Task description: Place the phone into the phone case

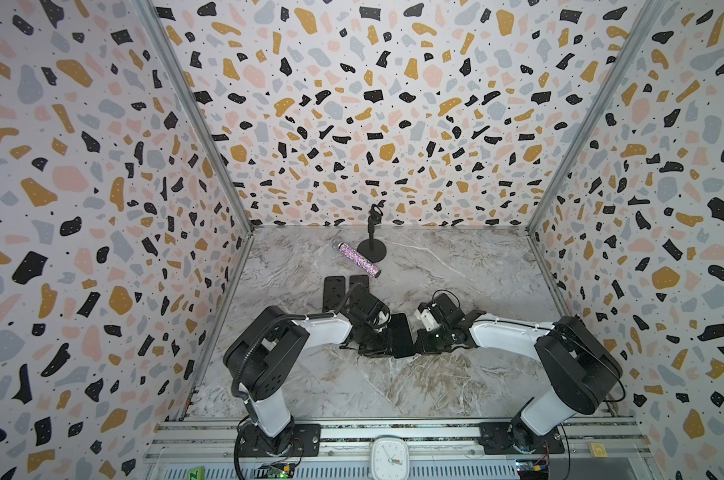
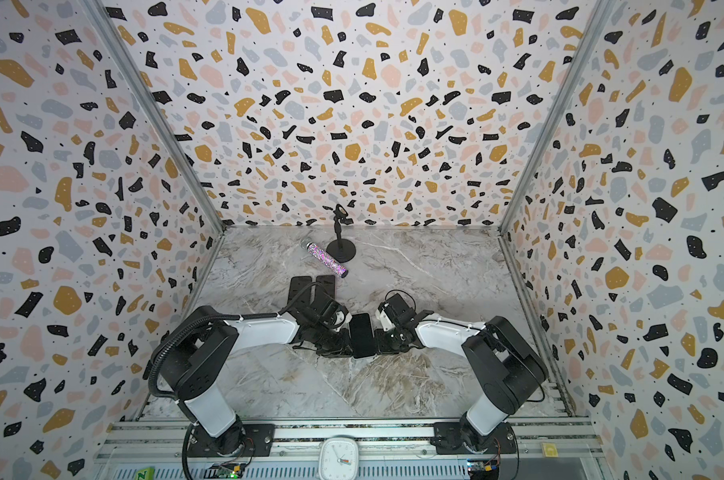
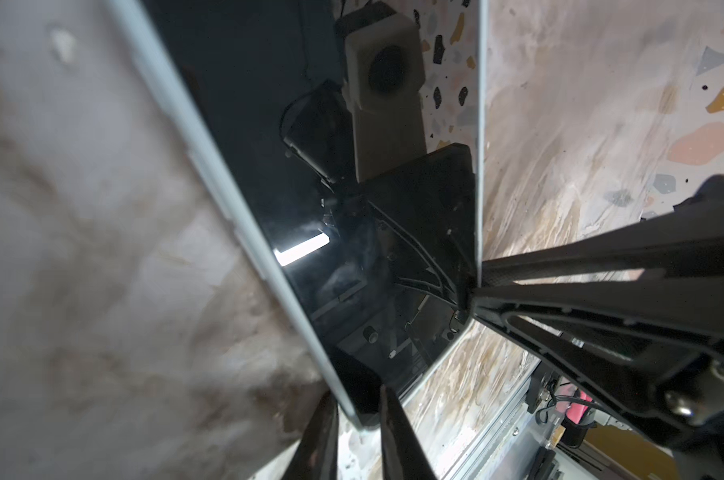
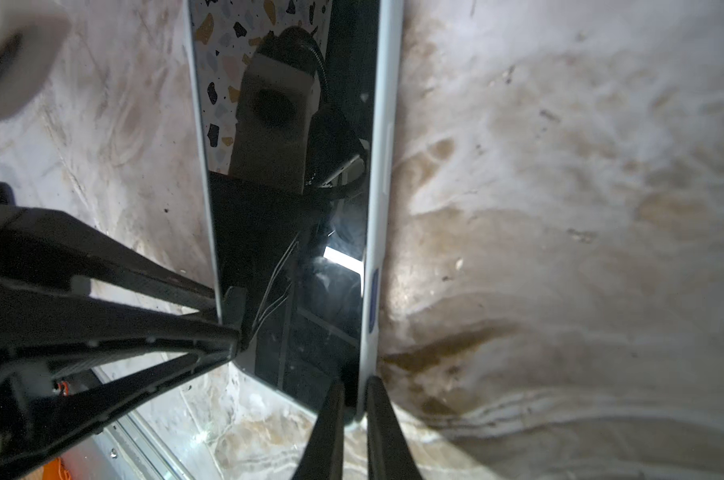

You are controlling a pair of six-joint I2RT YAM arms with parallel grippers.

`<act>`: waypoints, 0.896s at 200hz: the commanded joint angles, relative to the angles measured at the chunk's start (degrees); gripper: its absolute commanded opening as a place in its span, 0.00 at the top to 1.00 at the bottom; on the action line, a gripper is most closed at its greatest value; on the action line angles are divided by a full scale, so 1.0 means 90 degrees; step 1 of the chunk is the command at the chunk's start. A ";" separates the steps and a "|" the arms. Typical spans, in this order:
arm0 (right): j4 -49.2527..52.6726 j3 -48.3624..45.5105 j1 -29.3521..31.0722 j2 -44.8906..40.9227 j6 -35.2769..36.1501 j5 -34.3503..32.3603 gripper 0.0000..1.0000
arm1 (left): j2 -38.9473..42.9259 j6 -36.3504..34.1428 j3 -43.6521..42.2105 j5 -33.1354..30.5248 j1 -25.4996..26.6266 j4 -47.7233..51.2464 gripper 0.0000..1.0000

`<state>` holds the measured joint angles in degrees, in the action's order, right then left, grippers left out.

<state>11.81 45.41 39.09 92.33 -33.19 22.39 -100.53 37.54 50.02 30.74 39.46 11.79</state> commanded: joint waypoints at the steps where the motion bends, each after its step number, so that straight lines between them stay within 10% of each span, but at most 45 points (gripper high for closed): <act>1: -0.0304 0.0198 0.0138 0.0269 0.0048 0.0203 0.89 | -0.0626 -0.0225 -0.0033 -0.0921 0.0020 -0.0019 0.86; 179: -0.0097 0.1051 -0.0311 0.0399 0.0577 0.0084 0.83 | -0.1083 -0.0684 0.1727 -0.1219 -0.0595 0.0904 0.81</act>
<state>10.02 52.95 35.29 98.41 -30.61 21.26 -108.73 32.91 64.88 29.45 35.18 25.32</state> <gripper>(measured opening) 0.140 0.146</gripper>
